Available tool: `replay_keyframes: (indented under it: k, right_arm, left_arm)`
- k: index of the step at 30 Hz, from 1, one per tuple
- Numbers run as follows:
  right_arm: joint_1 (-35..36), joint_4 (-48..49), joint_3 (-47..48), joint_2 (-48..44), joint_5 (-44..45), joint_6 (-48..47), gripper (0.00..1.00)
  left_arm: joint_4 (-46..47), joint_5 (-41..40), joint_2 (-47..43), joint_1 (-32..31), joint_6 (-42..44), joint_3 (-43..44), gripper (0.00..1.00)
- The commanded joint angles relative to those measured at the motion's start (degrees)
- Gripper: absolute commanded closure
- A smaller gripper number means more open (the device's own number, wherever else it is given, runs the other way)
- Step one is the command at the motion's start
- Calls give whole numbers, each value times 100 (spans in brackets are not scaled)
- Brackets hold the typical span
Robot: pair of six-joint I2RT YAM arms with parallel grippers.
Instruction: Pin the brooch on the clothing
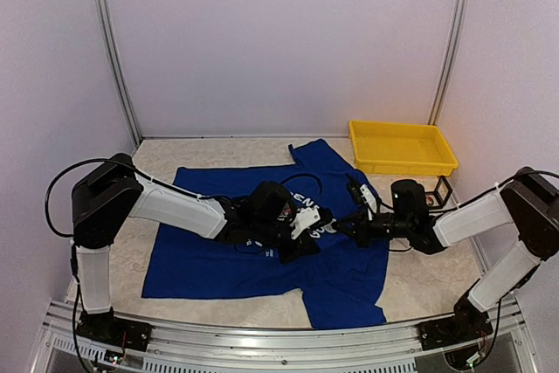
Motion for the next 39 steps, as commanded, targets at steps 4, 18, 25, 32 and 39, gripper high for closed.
replay_keyframes:
  k: [4, 18, 25, 32, 39]
  right_arm:
    - [528, 3044, -1406, -80, 820, -1289, 100]
    - [1280, 4410, -1729, 673, 2028, -2935, 100]
    - [1857, 4420, -1761, 904, 3134, -3865, 100]
    - [1985, 4510, -1823, 1106, 3203, -3987, 100]
    - [2144, 4814, -1817, 1452, 3430, -4093, 100]
  left_arm:
    - [379, 397, -292, 25, -203, -179, 100]
    - [342, 444, -335, 97, -96, -239, 100]
    - [373, 376, -389, 96, -148, -260, 100]
    - [475, 384, -429, 96, -204, -309, 100]
    - [534, 449, -442, 97, -251, -286, 100]
